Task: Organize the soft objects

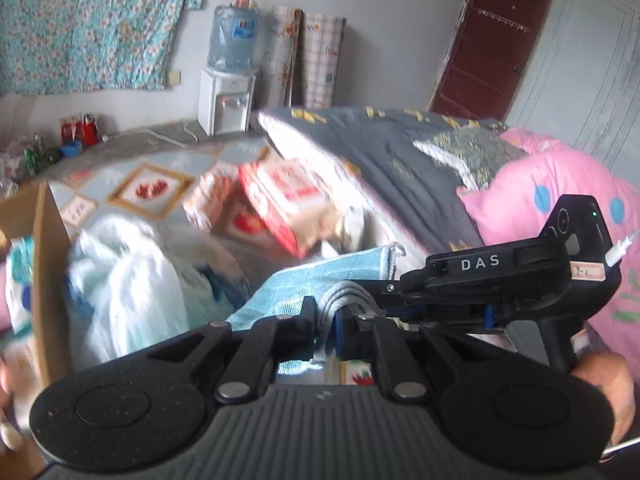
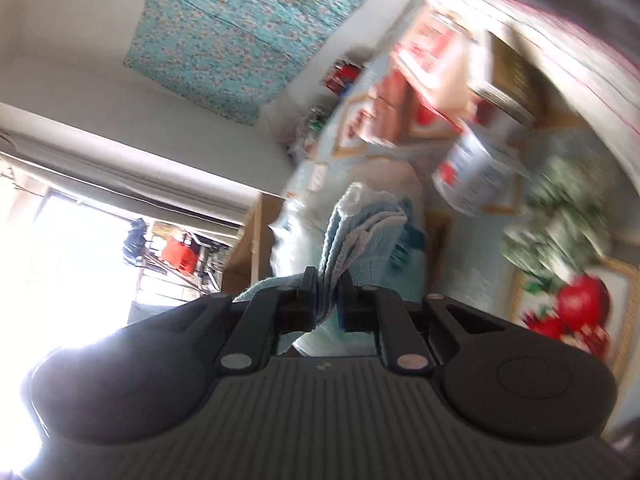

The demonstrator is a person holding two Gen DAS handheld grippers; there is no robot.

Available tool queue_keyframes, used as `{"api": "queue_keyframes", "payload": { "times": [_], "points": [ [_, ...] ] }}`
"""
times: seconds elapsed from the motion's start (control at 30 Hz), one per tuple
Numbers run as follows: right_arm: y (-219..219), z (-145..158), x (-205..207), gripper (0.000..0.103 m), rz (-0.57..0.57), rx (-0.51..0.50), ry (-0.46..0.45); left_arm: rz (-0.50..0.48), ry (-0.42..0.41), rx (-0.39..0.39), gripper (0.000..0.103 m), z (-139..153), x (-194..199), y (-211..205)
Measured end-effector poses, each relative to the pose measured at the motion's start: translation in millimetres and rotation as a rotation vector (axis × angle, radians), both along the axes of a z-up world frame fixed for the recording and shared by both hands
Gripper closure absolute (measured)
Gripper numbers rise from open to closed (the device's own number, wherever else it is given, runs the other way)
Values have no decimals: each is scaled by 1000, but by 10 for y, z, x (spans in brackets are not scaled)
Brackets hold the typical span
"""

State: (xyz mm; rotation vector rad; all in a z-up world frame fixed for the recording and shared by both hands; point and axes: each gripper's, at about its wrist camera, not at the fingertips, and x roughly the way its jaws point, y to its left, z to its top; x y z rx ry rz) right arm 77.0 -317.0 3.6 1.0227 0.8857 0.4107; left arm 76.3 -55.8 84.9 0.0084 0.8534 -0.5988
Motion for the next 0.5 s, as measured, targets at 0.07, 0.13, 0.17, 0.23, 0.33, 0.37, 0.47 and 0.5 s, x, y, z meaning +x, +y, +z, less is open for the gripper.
{"api": "queue_keyframes", "payload": {
  "times": [0.07,0.13,0.17,0.23,0.33,0.37,0.47,0.5],
  "points": [
    [-95,-351,-278,95,-8,-23,94,-33,67,15,93,-396,-212,-80],
    [-200,-584,-494,95,-29,-41,166,-45,128,10,93,-736,-382,-109],
    [-243,-676,-606,95,-43,-36,192,-48,149,2,93,-842,-440,-113],
    [-295,-735,-757,95,-56,-44,200,-44,180,-32,93,-1031,-590,-78],
    [-277,-652,-821,94,-48,-70,162,-25,167,-80,93,-1086,-694,14],
    [-259,-602,-801,93,-43,-83,146,-17,165,-98,93,-1079,-696,59],
    [-161,-407,-607,91,-17,-140,82,41,182,-178,93,-1034,-617,226],
    [-119,-355,-545,90,-8,-156,66,62,189,-198,93,-1021,-570,269]
  ]
}}
